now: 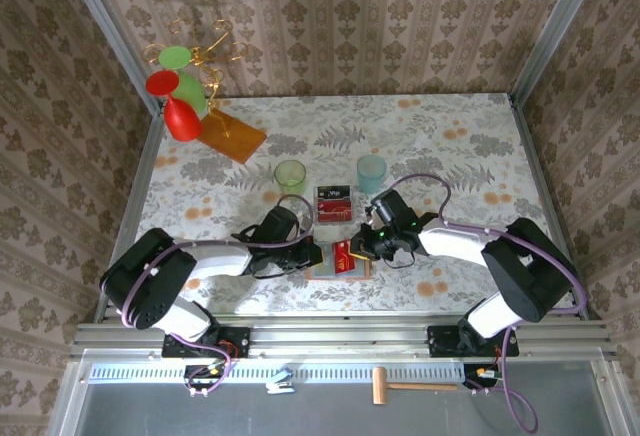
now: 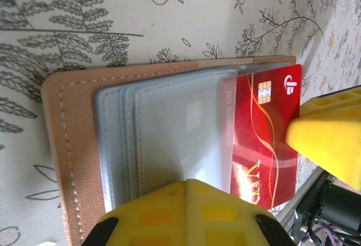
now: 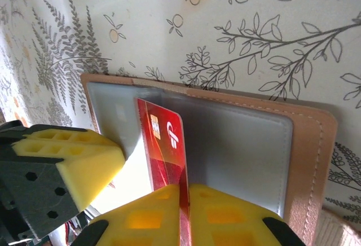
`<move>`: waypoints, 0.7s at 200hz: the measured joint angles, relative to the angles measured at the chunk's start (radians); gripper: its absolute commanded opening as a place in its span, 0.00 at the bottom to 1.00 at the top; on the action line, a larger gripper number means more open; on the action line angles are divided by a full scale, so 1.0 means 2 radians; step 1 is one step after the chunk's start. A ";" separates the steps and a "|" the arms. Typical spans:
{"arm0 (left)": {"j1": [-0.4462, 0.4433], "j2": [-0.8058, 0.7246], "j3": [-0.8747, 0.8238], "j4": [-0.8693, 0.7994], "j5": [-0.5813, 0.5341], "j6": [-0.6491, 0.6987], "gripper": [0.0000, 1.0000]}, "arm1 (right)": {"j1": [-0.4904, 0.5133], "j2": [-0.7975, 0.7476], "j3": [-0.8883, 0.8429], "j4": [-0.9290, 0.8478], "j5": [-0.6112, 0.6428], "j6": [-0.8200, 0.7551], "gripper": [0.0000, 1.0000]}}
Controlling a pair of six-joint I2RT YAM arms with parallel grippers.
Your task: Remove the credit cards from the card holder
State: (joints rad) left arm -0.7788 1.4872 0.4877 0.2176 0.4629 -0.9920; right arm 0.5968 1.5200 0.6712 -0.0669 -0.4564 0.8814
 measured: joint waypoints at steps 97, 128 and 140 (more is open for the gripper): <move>-0.006 -0.037 -0.001 -0.027 -0.031 -0.005 0.12 | -0.003 -0.038 0.039 -0.092 0.007 -0.065 0.01; 0.007 -0.061 -0.001 -0.038 -0.034 -0.005 0.14 | -0.005 -0.031 0.098 -0.150 0.019 -0.129 0.00; 0.018 -0.069 0.000 -0.044 -0.034 -0.003 0.15 | -0.006 -0.024 0.124 -0.168 0.021 -0.164 0.00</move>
State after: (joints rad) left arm -0.7425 1.3483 0.4881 0.1295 0.3958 -0.9974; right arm 0.5858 1.4712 0.9184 -0.4026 -0.4152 0.5529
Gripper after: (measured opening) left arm 0.140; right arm 0.038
